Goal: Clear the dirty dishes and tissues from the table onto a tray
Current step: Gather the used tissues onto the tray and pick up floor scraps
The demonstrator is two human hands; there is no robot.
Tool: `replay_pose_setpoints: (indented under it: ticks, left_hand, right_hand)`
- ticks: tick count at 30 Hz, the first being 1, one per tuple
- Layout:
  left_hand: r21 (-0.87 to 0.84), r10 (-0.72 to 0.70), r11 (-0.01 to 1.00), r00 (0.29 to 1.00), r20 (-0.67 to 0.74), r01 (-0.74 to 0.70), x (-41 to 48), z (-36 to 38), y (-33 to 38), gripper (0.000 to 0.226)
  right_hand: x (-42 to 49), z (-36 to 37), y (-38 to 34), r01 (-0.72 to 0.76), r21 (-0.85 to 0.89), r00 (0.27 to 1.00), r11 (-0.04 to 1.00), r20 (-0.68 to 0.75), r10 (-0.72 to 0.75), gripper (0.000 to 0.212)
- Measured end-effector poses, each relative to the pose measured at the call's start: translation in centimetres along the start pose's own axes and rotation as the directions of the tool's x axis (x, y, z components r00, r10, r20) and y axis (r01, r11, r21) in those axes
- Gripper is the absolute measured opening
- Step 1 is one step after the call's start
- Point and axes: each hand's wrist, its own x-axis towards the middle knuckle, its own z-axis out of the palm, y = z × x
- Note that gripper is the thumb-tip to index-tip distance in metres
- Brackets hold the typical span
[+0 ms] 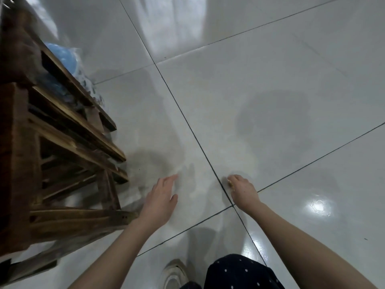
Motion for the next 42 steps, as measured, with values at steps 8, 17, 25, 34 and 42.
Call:
replay_pose_setpoints:
  ticks: [8, 17, 25, 34, 42]
  left_hand:
    - [-0.032, 0.031, 0.999, 0.999, -0.017, -0.031, 0.8, 1.7, 0.1, 0.053]
    - [-0.018, 0.09, 0.996, 0.996, 0.005, -0.09, 1.3, -1.9, 3.5, 0.053]
    - [-0.088, 0.096, 0.991, 0.993, -0.075, -0.103, -0.6, -12.5, 9.2, 0.055]
    - [-0.147, 0.017, 0.988, 0.983, -0.18, -0.044, -8.0, -28.7, 12.8, 0.055]
    - [-0.218, -0.176, 0.967, 0.961, -0.213, 0.129, -17.7, -40.8, 10.4, 0.052]
  right_hand:
    - [0.6, 2.7, 0.3, -0.019, -0.046, 1.0, 0.999, -0.017, 0.018, 0.04]
    - [-1.6, -2.8, -3.8, 0.036, 0.016, 0.991, 0.999, -0.132, -0.034, 0.036]
    - [-5.8, -15.9, -9.2, 0.139, 0.215, 0.948, 0.967, -0.311, -0.067, 0.03]
    - [-11.9, -31.0, -18.0, 0.241, 0.155, 0.918, 0.958, -0.357, -0.173, 0.029]
    - [-17.7, -40.6, -27.3, 0.357, 0.115, 0.905, 0.927, -0.29, -0.312, 0.031]
